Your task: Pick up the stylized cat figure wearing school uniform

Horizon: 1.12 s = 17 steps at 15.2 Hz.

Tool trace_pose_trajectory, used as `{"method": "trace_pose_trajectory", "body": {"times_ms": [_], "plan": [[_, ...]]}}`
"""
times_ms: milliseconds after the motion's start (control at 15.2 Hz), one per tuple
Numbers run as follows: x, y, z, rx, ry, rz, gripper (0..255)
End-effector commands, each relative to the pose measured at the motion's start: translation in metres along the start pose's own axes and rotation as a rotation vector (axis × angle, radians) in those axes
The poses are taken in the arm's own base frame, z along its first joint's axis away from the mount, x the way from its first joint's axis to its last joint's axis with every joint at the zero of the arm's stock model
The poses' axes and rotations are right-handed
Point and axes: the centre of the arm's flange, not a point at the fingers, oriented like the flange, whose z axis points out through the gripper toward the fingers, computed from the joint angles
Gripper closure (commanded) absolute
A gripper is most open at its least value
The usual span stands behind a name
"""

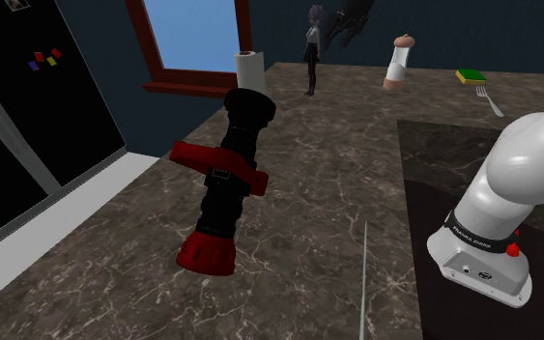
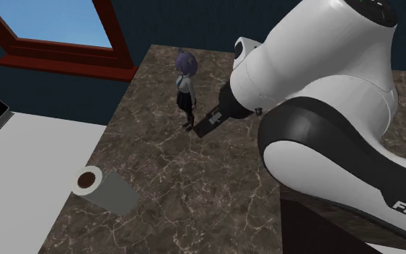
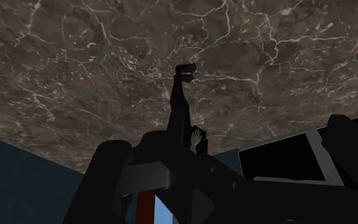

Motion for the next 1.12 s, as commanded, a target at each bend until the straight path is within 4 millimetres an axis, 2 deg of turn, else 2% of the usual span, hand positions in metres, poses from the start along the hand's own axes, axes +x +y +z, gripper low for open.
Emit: {"method": "trace_pose_trajectory", "body": {"times_ms": [0, 396, 858, 990, 1056], "plan": [[0.021, 0.009, 0.004, -0.004, 0.05, -0.01, 0], [0.071, 0.034, 0.009, -0.011, 0.18, -0.035, 0], [0.054, 0.037, 0.042, -0.011, 0.18, -0.035, 0], [0.053, 0.037, 0.044, -0.012, 0.18, -0.035, 0], [0.053, 0.038, 0.045, -0.012, 0.18, -0.035, 255]]}}
